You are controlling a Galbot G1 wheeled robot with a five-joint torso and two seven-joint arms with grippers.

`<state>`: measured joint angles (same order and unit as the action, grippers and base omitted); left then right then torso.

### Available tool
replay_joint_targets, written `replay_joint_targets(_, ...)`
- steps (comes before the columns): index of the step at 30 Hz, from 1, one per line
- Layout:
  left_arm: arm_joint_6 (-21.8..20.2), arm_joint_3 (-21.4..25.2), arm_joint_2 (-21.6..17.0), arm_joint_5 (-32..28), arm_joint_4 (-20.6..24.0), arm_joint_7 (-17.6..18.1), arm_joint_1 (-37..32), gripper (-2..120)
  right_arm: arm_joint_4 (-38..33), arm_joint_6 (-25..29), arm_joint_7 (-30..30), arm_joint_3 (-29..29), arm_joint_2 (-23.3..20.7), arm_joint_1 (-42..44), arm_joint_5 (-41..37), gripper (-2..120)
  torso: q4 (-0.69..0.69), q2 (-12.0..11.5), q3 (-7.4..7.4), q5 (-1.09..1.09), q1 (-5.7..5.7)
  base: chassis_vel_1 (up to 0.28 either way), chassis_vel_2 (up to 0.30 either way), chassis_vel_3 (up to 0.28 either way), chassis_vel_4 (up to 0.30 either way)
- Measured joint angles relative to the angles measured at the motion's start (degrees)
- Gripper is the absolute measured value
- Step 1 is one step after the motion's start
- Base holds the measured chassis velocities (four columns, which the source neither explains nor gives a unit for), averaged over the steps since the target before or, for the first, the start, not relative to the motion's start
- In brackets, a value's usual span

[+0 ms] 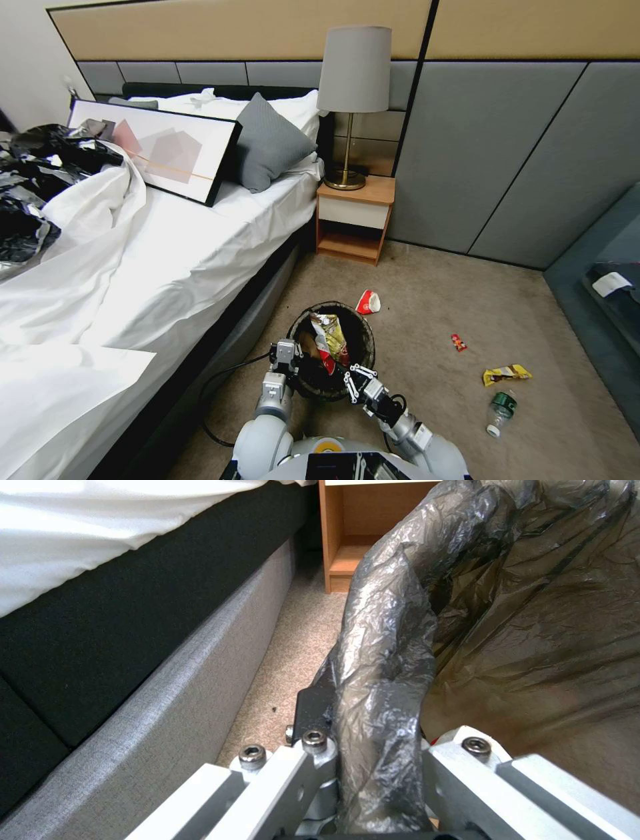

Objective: Pick up the trash bin, then pick up the garbage from the floor and place it into the trash bin.

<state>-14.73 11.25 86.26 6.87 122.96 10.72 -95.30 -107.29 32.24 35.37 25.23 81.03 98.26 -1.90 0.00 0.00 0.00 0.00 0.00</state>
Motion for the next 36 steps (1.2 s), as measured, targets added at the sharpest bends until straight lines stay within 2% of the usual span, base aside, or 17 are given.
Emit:
replay_joint_targets(6,0.0,-0.13,0.08,-0.01,0.01,-0.01,0.0,1,1.28,0.24,-0.55,-0.01,0.19,-0.23,0.8,3,0.0,0.0,0.0,0.0,0.0,0.0,0.0,0.0,0.0)
replay_joint_targets(9,0.0,-0.31,0.11,0.02,0.0,-0.01,-0.02,1,1.63,0.07,-0.47,0.12,0.4,-0.84,1.19,18,0.0,0.0,0.0,0.0,0.0,0.0,0.0,0.0,0.0)
replay_joint_targets(10,0.0,-0.31,0.11,0.02,0.0,-0.01,-0.02,1,1.63,0.07,-0.47,0.12,0.4,-0.84,1.19,18,0.0,0.0,0.0,0.0,0.0,0.0,0.0,0.0,0.0)
replay_joint_targets(13,0.0,-0.49,0.16,0.05,0.0,-0.01,-0.02,1,1.73,-0.1,-0.37,0.27,0.4,-1.42,1.33,32,0.0,0.0,0.0,0.0,0.0,0.0,0.0,0.0,0.0)
replay_joint_targets(14,0.0,-0.49,0.16,0.05,0.0,-0.01,-0.02,1,1.73,-0.1,-0.37,0.27,0.4,-1.42,1.33,32,0.0,0.0,0.0,0.0,0.0,0.0,0.0,0.0,0.0)
replay_joint_targets(15,0.0,-0.5,0.18,0.07,0.0,0.0,-0.02,1,1.69,-0.19,-0.42,0.3,0.39,-1.5,1.33,38,0.0,0.0,0.0,0.0,0.0,0.0,0.0,0.0,0.0)
replay_joint_targets(18,0.0,-0.51,0.2,0.08,-0.02,-0.01,0.0,1,1.62,-0.23,-0.46,0.31,0.38,-1.52,1.33,43,0.0,0.0,0.0,0.0,0.0,0.0,0.0,0.0,0.0)
replay_joint_targets(21,0.0,-0.56,0.28,0.11,-0.14,0.0,0.04,1,1.44,-0.29,-0.55,0.4,0.38,-1.57,1.32,60,0.0,0.0,0.0,0.0,0.0,0.0,0.0,0.0,0.0)
replay_joint_targets(22,0.0,-0.56,0.28,0.11,-0.14,0.0,0.04,1,1.44,-0.29,-0.55,0.4,0.38,-1.57,1.32,60,0.0,0.0,0.0,0.0,0.0,0.0,0.0,0.0,0.0)
replay_joint_targets(24,0.0,-0.61,0.32,0.12,-0.17,0.0,0.09,1,1.07,-0.31,-0.57,0.5,0.34,-1.43,1.3,73,0.0,0.0,0.0,0.0,0.0,0.0,0.0,0.0,0.0)
replay_joint_targets(25,0.0,-0.61,0.32,0.12,-0.17,0.0,0.09,1,1.07,-0.31,-0.57,0.5,0.34,-1.43,1.3,73,0.0,0.0,0.0,0.0,0.0,0.0,0.0,0.0,0.0)
replay_joint_targets(27,0.0,-0.62,0.33,0.13,-0.19,0.0,0.09,1,0.69,-0.29,-0.57,0.76,0.3,-1.23,1.27,84,0.0,0.0,0.0,0.0,0.0,0.0,0.0,0.0,0.0)
replay_joint_targets(29,0.0,-0.61,0.31,0.13,-0.19,0.0,0.06,1,0.52,-0.28,-0.57,0.78,0.31,-1.09,1.22,88,0.0,0.0,0.0,0.0,0.0,0.0,0.0,0.0,0.0)
replay_joint_targets(31,0.0,-0.57,0.22,0.13,-0.19,0.0,-0.01,1,0.04,-0.24,-0.55,0.79,0.28,-0.72,1.15,98,0.0,0.0,0.0,0.0,0.0,0.0,0.0,0.0,0.0)
replay_joint_targets(36,0.0,-0.47,0.09,0.13,-0.11,0.01,-0.07,1,-0.44,-0.17,-0.53,0.8,0.24,-0.44,1.12,100,0.0,0.0,0.0,0.0,0.0,0.0,0.0,0.0,0.0)
